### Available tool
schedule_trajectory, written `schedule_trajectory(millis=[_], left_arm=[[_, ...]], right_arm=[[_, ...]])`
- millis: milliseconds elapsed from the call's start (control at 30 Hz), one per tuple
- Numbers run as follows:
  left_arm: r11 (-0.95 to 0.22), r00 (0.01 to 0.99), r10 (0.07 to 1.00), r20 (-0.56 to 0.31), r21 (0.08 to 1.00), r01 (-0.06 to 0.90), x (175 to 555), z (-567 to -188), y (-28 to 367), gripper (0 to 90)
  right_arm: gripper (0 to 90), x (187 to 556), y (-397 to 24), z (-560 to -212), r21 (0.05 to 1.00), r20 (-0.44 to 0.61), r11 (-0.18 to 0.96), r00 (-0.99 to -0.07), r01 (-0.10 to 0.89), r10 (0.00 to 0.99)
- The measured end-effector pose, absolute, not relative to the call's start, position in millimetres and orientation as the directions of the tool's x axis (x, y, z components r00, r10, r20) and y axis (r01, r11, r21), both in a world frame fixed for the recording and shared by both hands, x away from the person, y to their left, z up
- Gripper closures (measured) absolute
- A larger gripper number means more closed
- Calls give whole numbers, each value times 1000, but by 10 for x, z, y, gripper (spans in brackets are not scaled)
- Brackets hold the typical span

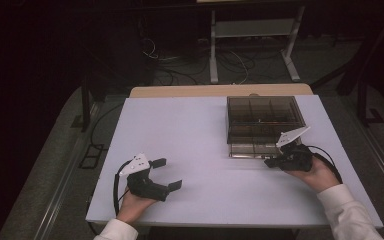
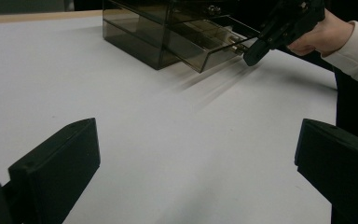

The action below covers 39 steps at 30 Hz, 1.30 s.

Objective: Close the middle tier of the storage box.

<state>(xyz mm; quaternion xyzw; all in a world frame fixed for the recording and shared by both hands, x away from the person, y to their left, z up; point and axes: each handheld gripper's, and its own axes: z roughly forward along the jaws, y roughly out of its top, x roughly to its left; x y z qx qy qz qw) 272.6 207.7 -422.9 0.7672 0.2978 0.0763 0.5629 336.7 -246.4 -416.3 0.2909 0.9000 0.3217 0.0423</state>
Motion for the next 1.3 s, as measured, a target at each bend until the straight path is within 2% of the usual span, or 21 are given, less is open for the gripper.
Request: schedule_trajectory(millis=[1300], left_arm=[[-186, 809, 544, -221, 909, 373, 2728, -4228, 2083, 0]], right_arm=[[885, 3518, -2576, -4098, 643, 131, 564, -800, 518, 586]])
